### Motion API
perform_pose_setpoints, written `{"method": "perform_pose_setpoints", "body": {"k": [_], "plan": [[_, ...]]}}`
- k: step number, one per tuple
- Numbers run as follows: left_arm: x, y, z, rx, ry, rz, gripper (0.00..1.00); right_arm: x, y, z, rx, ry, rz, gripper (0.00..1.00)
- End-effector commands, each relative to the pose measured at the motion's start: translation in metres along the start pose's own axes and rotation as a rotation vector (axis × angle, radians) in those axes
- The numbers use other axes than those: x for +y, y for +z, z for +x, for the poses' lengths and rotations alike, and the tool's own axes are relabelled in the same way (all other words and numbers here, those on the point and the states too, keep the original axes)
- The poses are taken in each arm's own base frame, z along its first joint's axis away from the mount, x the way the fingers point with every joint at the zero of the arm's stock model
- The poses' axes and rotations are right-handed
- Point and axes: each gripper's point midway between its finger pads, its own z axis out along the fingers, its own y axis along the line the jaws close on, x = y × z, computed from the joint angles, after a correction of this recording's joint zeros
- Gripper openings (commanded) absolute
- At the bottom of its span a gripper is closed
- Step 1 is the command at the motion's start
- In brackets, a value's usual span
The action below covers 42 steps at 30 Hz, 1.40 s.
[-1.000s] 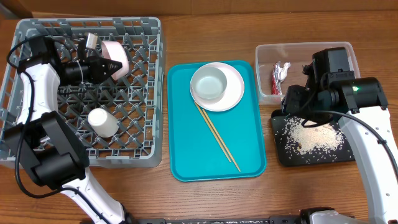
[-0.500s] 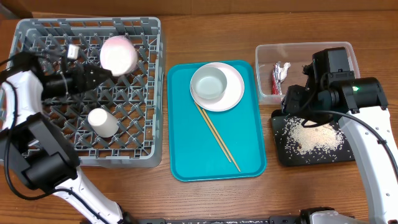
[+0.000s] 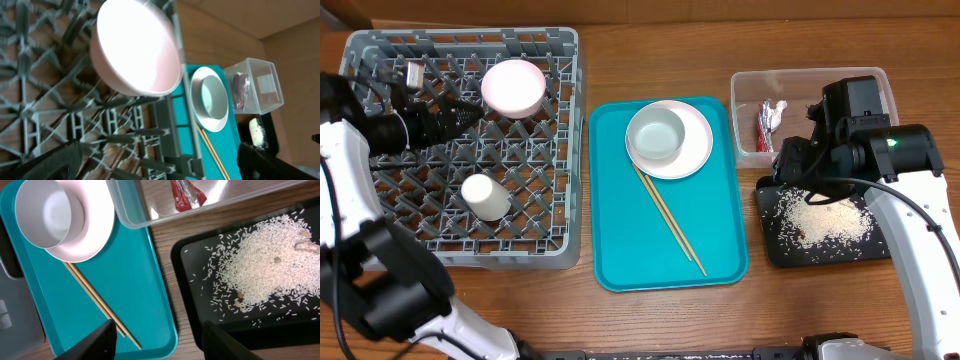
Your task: Sort waste into correct bins and load items into the dishwasher
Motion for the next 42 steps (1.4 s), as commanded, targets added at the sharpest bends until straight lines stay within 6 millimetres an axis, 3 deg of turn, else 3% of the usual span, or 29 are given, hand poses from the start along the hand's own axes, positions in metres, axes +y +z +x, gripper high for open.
{"method": "perform_pose_setpoints", "body": {"k": [1,7,14,17,25,32,38,40,42], "plan": [[-0.035,-0.008,-0.012,-0.010,0.064,-0.108,1.00,0.000,-0.005,-0.005,-0.028,0.004,0.000,0.57],[-0.048,0.014,-0.014,0.039,0.132,-0.407,1.00,0.000,-0.005,-0.006,-0.032,0.004,-0.001,0.57],[-0.088,0.070,-0.016,0.073,0.358,-0.596,1.00,0.001,-0.005,-0.007,-0.037,0.003,-0.003,0.58],[-0.095,0.091,-0.021,0.062,0.462,-0.731,1.00,0.001,-0.005,-0.009,-0.044,0.002,-0.006,0.60],[-0.063,0.106,-0.022,0.083,0.467,-0.923,0.97,0.002,-0.005,-0.009,-0.046,0.001,-0.006,0.61],[-0.033,0.117,-0.015,0.135,0.434,-0.965,0.91,0.002,-0.005,-0.009,-0.046,0.001,-0.006,0.61],[-0.007,0.134,0.004,0.227,0.413,-0.981,0.70,0.002,-0.005,-0.009,-0.046,0.002,-0.007,0.61],[-0.001,0.138,0.009,0.254,0.410,-0.985,0.53,0.002,-0.005,-0.009,-0.046,0.002,-0.007,0.61],[0.000,0.139,0.012,0.264,0.408,-0.986,0.17,0.002,-0.005,-0.009,-0.046,0.002,-0.007,0.61]]}}
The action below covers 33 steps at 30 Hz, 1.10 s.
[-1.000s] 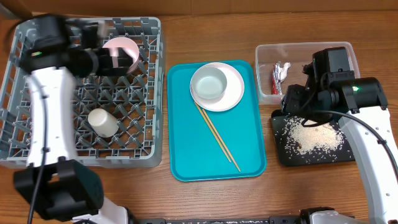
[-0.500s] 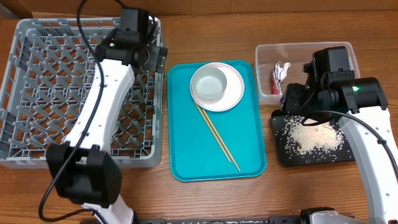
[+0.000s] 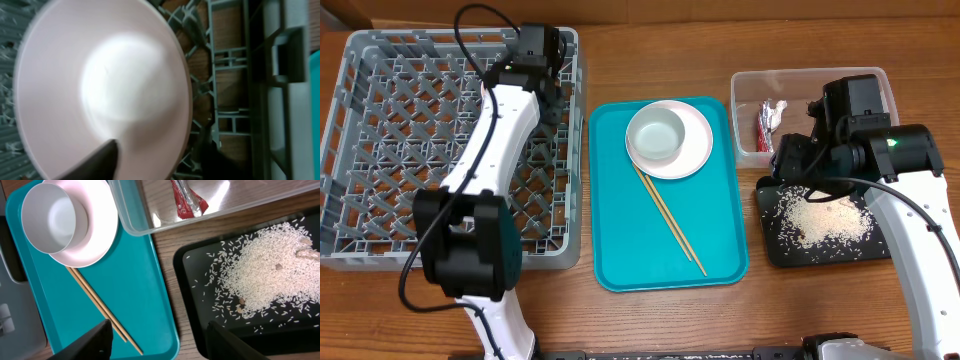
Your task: Sort waste into correct bins and load items into the dishwasher
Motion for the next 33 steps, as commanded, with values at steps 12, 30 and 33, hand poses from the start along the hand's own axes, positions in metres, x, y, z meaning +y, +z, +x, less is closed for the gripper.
{"method": "perform_pose_setpoints", "body": {"k": [12,30,33], "plan": [[-0.003,-0.079,-0.023,-0.166,-0.128,0.287,0.04,-0.001,-0.005,-0.003,-0.022,0.003,0.003,0.61],[0.030,-0.149,0.028,-0.482,0.042,1.165,0.04,-0.002,-0.005,0.000,-0.008,0.005,0.008,0.61],[0.036,-0.128,0.033,-0.459,0.016,1.175,0.04,-0.003,-0.005,0.001,-0.002,0.006,0.010,0.61]]}}
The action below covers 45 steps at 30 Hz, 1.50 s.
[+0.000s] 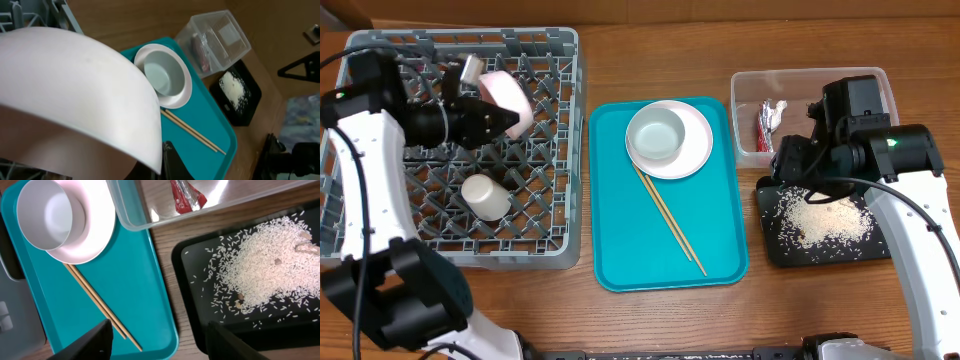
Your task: Sort waste into correct bins and load items into the dishwasher
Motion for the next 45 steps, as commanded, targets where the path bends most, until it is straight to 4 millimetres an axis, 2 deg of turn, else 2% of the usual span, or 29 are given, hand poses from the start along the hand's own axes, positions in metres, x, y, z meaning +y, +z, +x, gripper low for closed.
{"method": "perform_pose_setpoints", "body": {"k": [1,4,8,9,13,18,19,21,24,26,28,29,35,39,41,45], "plan": [[0.018,0.004,-0.002,-0.067,0.084,0.084,0.04,-0.001,-0.005,-0.003,-0.019,0.002,0.004,0.61],[0.046,0.011,0.009,-0.061,0.022,0.089,0.04,-0.001,-0.005,-0.003,-0.019,0.003,0.003,0.61],[0.070,0.017,0.020,-0.059,-0.029,0.091,0.04,-0.001,-0.005,-0.003,-0.019,0.002,0.003,0.61],[0.081,0.016,0.025,-0.063,-0.052,0.085,0.04,-0.001,-0.005,-0.002,-0.017,0.003,0.004,0.61],[0.101,0.005,0.033,-0.086,-0.096,0.062,0.04,-0.001,-0.005,-0.002,-0.016,0.003,0.004,0.61],[0.119,-0.013,0.042,-0.117,-0.152,0.030,0.04,-0.001,-0.005,-0.003,-0.019,0.002,0.003,0.61],[0.121,-0.016,0.043,-0.121,-0.157,0.023,0.08,-0.001,-0.005,-0.003,-0.019,0.002,0.003,0.61],[0.125,-0.023,0.045,-0.133,-0.189,0.013,0.22,-0.001,-0.005,-0.003,-0.019,0.002,0.003,0.61],[0.131,-0.032,0.049,-0.146,-0.288,-0.001,0.63,-0.001,-0.005,-0.003,-0.019,0.002,0.003,0.61],[0.135,-0.039,0.051,-0.155,-0.347,-0.012,0.75,-0.001,-0.005,-0.003,-0.019,0.002,0.003,0.61],[0.138,-0.044,0.053,-0.150,-0.382,-0.033,0.96,-0.001,-0.005,-0.003,-0.019,0.002,0.004,0.61],[0.139,-0.047,0.055,-0.142,-0.404,-0.050,1.00,-0.001,-0.005,-0.003,-0.019,0.002,0.003,0.61],[0.126,-0.065,0.040,-0.135,-0.406,-0.146,1.00,-0.001,-0.005,-0.003,-0.019,0.002,0.004,0.61],[0.111,-0.073,0.031,-0.075,-0.391,-0.305,1.00,-0.001,-0.005,-0.002,-0.018,0.002,0.004,0.61],[0.100,-0.077,0.025,-0.035,-0.390,-0.429,1.00,-0.001,-0.005,-0.002,-0.018,0.002,0.004,0.61],[0.063,-0.062,0.003,-0.007,-0.275,-0.474,1.00,-0.001,-0.005,-0.002,-0.015,0.003,0.006,0.61]]}}
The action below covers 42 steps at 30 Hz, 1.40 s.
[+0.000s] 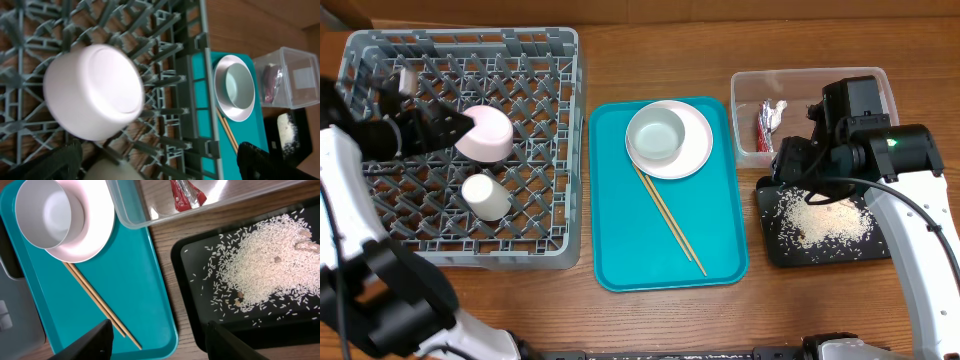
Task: Sort waste into correct bins and load items into the dishwasher
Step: 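Move the left gripper to the white bowl on the plate and grasp it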
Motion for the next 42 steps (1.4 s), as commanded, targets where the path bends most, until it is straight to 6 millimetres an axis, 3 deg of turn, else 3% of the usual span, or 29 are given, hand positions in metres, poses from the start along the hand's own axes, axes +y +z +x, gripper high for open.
{"method": "perform_pose_setpoints", "body": {"k": [1,6,7,14,20,28,35,37,40,42], "plan": [[-0.050,-0.007,-0.012,-0.001,0.099,-0.130,1.00,-0.001,-0.005,-0.003,-0.019,0.002,0.004,0.61],[-0.123,0.033,-0.004,0.067,0.268,-0.086,1.00,-0.007,-0.005,0.000,-0.012,0.009,0.036,0.61],[-0.143,0.053,0.001,0.100,0.350,-0.104,1.00,-0.011,-0.005,0.000,-0.013,0.015,0.056,0.61],[-0.212,0.126,0.018,0.143,0.633,-0.156,1.00,-0.015,-0.005,0.000,-0.018,0.042,0.081,0.66],[-0.266,0.197,0.048,0.170,0.789,-0.084,1.00,-0.015,-0.005,0.000,-0.018,0.042,0.081,0.70],[-0.273,0.268,0.094,0.274,0.845,-0.051,0.97,-0.015,-0.005,0.000,-0.018,0.038,0.081,0.72],[-0.248,0.303,0.130,0.403,0.830,-0.068,0.77,-0.015,-0.005,0.000,-0.018,0.038,0.081,0.73],[-0.243,0.307,0.135,0.423,0.825,-0.072,0.65,-0.015,-0.005,0.000,-0.017,0.038,0.081,0.73],[-0.242,0.308,0.136,0.425,0.825,-0.073,0.23,-0.015,-0.005,0.000,-0.017,0.038,0.081,0.73],[-0.243,0.307,0.135,0.421,0.826,-0.072,0.08,-0.015,-0.005,0.000,-0.017,0.038,0.081,0.73]]}}
